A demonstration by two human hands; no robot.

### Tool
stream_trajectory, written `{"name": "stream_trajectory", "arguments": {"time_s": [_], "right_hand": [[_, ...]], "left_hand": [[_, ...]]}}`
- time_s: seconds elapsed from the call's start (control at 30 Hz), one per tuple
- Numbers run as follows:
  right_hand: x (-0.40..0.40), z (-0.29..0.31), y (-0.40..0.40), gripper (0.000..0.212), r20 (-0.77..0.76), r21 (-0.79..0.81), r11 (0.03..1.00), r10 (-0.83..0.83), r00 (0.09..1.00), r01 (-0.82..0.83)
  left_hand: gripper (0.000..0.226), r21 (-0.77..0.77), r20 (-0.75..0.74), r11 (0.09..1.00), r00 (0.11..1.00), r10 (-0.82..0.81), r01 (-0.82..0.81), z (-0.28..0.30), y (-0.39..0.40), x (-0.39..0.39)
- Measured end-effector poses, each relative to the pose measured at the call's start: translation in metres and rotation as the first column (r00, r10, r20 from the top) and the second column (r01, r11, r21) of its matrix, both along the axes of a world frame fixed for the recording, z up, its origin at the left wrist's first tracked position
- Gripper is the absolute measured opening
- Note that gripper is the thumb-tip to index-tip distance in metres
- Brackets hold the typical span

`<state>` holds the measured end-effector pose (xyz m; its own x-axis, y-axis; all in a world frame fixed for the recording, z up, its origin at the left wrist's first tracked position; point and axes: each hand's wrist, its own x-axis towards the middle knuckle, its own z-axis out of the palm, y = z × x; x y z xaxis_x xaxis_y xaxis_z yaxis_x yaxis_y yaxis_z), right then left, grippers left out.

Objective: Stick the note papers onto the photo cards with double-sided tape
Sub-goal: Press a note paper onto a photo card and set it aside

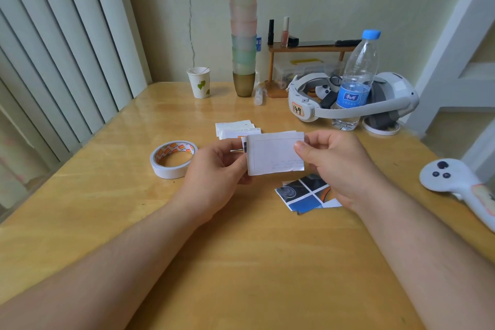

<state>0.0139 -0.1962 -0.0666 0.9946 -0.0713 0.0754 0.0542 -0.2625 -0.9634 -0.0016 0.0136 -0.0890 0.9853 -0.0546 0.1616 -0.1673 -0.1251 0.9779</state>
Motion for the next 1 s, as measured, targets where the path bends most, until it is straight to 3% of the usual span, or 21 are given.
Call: {"name": "stream_trajectory", "arguments": {"time_s": [0.4,0.67,1.0], "right_hand": [[-0.0015,0.0044,0.0007,0.003,-0.026,0.048,0.996,-0.069,0.997,0.071],[-0.0034,0.0042,0.0036,0.009,0.008,0.038,0.995,-0.089,0.996,0.089],[-0.0067,0.0043,0.006,0.01,0.01,0.04,0.997,-0.066,0.998,0.065]], "left_hand": [[0.025,0.018,0.028,0.999,0.998,-0.049,0.049,0.0011,-0.0017,-0.0024],[0.06,-0.087,-0.007,0.995,0.999,-0.05,0.049,0.0062,-0.0022,-0.0048],[0.027,-0.027,0.042,1.0,0.999,-0.001,0.002,0.0001,-0.0019,-0.0016]]}}
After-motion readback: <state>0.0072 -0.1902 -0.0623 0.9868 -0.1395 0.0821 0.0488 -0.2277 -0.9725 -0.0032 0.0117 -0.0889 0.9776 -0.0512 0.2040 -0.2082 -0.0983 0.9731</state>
